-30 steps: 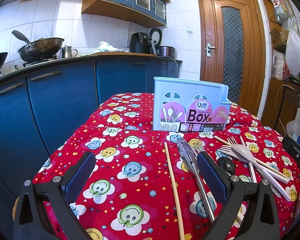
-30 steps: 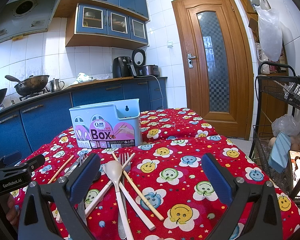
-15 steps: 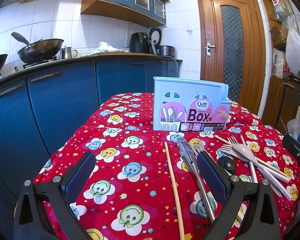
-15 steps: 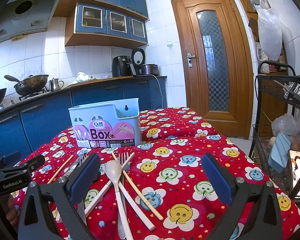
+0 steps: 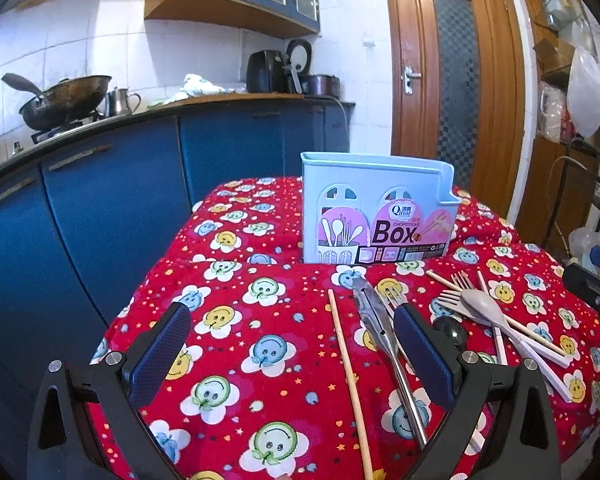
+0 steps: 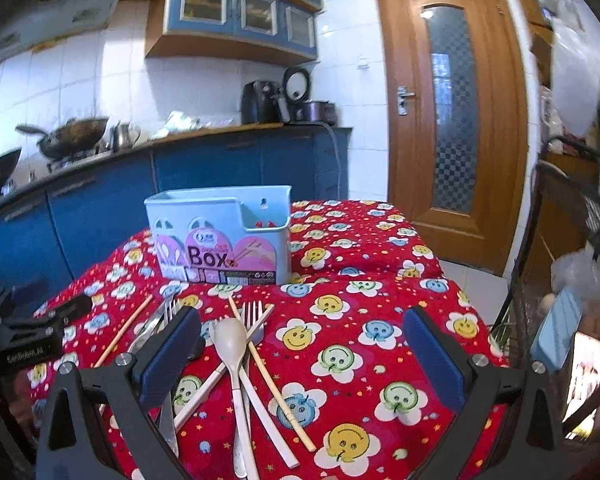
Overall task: Organize utensils
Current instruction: 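Lower left tool onto a wooden chopstick and grasp it while right tool grasps a white plastic spoon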
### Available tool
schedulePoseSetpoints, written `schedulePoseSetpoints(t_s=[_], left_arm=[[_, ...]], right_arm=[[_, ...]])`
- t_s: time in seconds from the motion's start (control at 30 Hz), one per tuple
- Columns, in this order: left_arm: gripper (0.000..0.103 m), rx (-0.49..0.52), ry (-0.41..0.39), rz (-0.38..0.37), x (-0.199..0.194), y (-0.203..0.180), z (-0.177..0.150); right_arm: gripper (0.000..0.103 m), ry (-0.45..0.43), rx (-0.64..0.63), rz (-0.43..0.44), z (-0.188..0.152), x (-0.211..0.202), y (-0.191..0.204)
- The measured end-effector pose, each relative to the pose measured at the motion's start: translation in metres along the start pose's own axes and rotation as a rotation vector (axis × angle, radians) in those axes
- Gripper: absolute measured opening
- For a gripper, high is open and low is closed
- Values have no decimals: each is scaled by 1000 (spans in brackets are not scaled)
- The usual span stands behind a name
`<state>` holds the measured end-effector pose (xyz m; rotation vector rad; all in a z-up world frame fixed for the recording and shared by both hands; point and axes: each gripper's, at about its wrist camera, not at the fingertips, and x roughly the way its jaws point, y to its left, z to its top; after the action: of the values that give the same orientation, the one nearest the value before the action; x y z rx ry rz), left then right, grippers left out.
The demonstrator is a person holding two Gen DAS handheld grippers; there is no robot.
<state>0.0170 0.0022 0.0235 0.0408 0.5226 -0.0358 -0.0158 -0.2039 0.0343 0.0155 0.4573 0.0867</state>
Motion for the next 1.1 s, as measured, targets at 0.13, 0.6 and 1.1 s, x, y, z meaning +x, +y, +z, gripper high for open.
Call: schedulePoseSetpoints(t_s=[0.13,0.6,1.1], left_arm=[[97,21,72,-7,9,1,8],[52,-1,457,-166,61,-1,-2],[39,-6,614,-204,82,-4,6]], right_arm=[[97,76,-44,21,8,7,2],[51,444,-113,146,14,46,5],[20,644,-120,215,11,76,20]])
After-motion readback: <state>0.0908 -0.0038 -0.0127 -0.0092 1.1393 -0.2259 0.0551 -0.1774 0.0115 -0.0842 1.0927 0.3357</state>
